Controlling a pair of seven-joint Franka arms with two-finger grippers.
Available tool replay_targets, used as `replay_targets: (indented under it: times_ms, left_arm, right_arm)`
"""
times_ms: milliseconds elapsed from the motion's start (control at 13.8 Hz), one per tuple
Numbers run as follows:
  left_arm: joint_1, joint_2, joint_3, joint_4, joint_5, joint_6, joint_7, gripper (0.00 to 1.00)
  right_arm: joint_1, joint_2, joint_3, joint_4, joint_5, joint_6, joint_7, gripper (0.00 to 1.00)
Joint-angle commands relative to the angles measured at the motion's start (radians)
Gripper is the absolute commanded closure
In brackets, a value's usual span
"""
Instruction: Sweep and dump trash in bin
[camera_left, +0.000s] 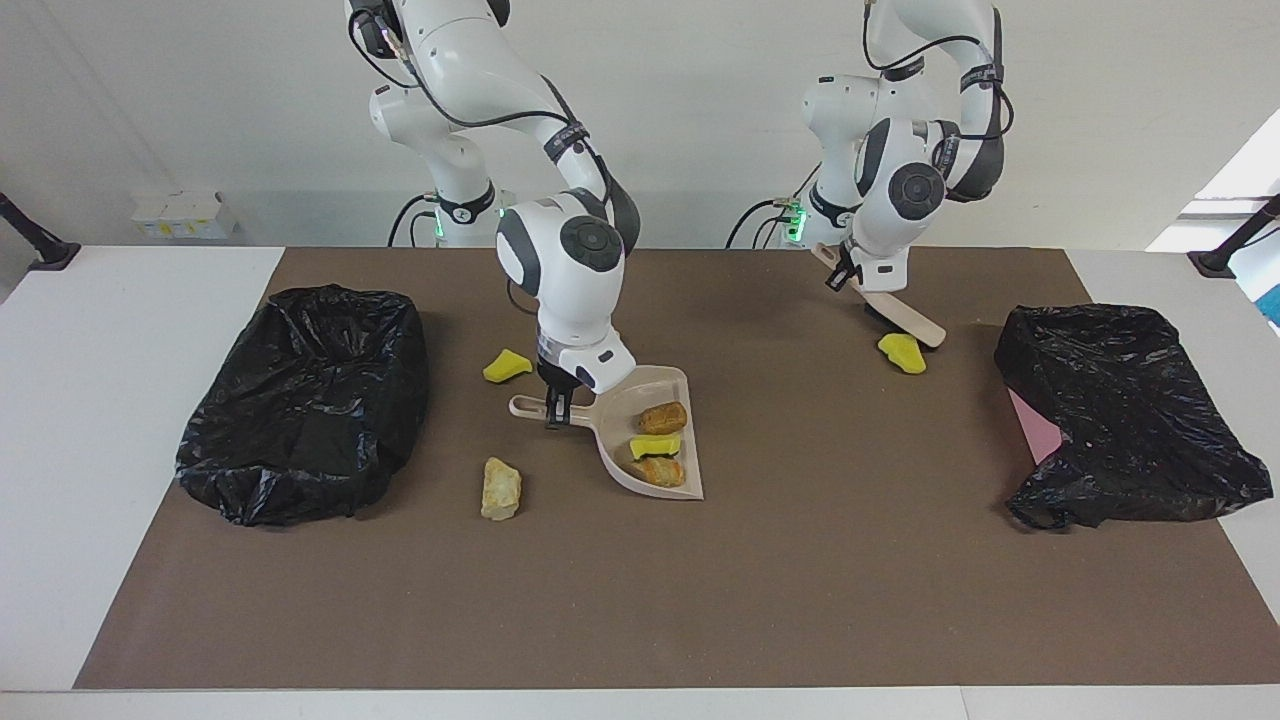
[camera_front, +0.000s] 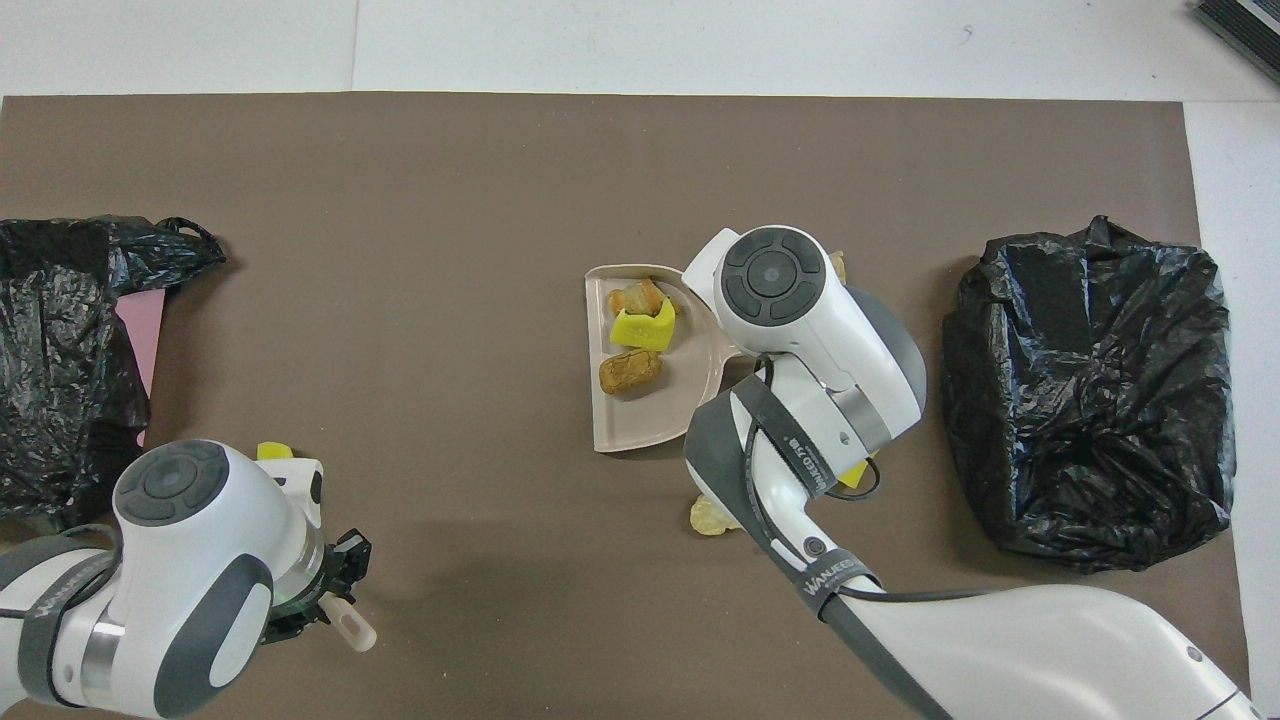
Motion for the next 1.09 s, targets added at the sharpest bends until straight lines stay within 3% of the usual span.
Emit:
replay_targets:
  times_ms: [0, 435, 724, 1014]
  left_arm:
    - [-0.026, 0.023, 0.010, 0.025, -0.043, 0.058, 0.131, 1.00]
    - [-0.052, 0.115, 0.008, 0.108, -0.125, 0.222, 0.435, 1.00]
    - [-0.125, 0.264, 0.001, 0.223, -0.136, 0.297, 0.482, 1.00]
    - [-0.248, 0.299, -0.002, 0.257, -0.250, 0.396, 0.500, 1.00]
  right_arm:
    - [-0.013, -0.013, 0.007, -0.027, 0.003, 0.026, 0.021, 1.00]
    - [-0.016, -0.013, 0.007, -0.027, 0.003, 0.026, 0.021, 1.00]
    - [-0.018, -0.013, 0.005, -0.027, 0.003, 0.026, 0.021, 1.00]
    - [-0.019, -0.013, 0.005, -0.027, 0.003, 0.026, 0.019, 1.00]
